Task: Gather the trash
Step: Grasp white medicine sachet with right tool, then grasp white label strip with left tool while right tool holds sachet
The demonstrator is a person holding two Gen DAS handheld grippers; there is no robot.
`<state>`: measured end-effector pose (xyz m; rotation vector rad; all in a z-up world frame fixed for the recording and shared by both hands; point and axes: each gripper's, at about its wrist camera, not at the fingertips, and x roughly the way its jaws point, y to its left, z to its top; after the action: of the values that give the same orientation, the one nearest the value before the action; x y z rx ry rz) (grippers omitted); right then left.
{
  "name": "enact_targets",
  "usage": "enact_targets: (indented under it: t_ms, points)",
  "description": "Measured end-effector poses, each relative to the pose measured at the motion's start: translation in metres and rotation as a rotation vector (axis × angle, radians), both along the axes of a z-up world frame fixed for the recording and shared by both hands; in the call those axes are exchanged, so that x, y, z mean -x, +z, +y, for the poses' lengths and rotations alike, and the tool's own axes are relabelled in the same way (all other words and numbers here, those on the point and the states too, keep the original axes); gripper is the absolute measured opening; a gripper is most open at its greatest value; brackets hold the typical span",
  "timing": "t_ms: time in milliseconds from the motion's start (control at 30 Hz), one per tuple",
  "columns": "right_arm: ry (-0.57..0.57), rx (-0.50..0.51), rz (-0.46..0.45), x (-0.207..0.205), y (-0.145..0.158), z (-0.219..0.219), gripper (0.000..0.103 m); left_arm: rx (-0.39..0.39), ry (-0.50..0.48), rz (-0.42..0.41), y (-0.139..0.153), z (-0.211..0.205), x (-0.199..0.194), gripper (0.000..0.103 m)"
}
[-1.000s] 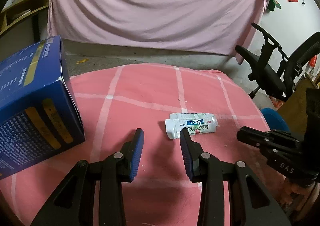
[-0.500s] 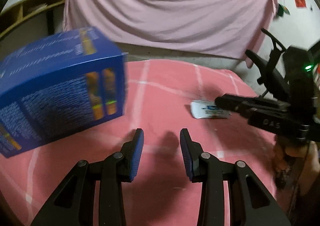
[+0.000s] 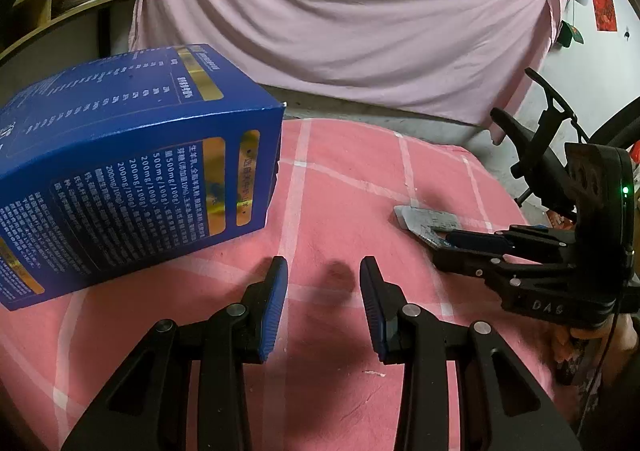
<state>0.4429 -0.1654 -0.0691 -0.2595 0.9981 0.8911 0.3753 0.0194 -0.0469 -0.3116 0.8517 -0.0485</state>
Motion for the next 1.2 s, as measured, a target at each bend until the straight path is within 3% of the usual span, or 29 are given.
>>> enact_targets:
  t_ms: [67,167,367,433,600,800,933,1067,1200]
  points:
    - [-0.003,0.019,-0.02,0.003,-0.002,0.002,0.029,-0.003,-0.003,0.0,0.0,-0.003,-0.004,0.032]
    - [-0.043,0.021,-0.02,0.007,-0.002,-0.004,0.018,-0.009,-0.018,-0.003,0.0,-0.007,-0.006,0.032]
    - [-0.214,-0.006,-0.041,0.028,0.004,-0.042,0.015,-0.014,-0.09,-0.008,0.0,-0.021,-0.017,0.032]
    - [-0.292,0.026,-0.104,0.038,0.01,-0.057,0.015,-0.03,-0.139,-0.009,0.001,-0.032,-0.026,0.034]
    - [-0.409,0.0,-0.126,0.039,0.018,-0.094,0.015,-0.134,-0.263,-0.011,-0.001,-0.06,-0.047,0.054]
    - [-0.438,-0.054,-0.078,0.026,0.016,-0.119,0.015,-0.307,-0.428,-0.02,-0.014,-0.088,-0.076,0.058]
    - [-0.443,-0.101,-0.039,0.024,0.016,-0.13,0.016,-0.32,-0.544,0.013,-0.03,-0.102,-0.088,0.058]
    - [-0.462,-0.127,-0.017,0.022,0.015,-0.135,0.016,-0.299,-0.576,0.036,-0.039,-0.105,-0.092,0.057]
    - [-0.466,-0.129,-0.011,0.022,0.016,-0.136,0.016,-0.293,-0.591,0.054,-0.039,-0.106,-0.091,0.044]
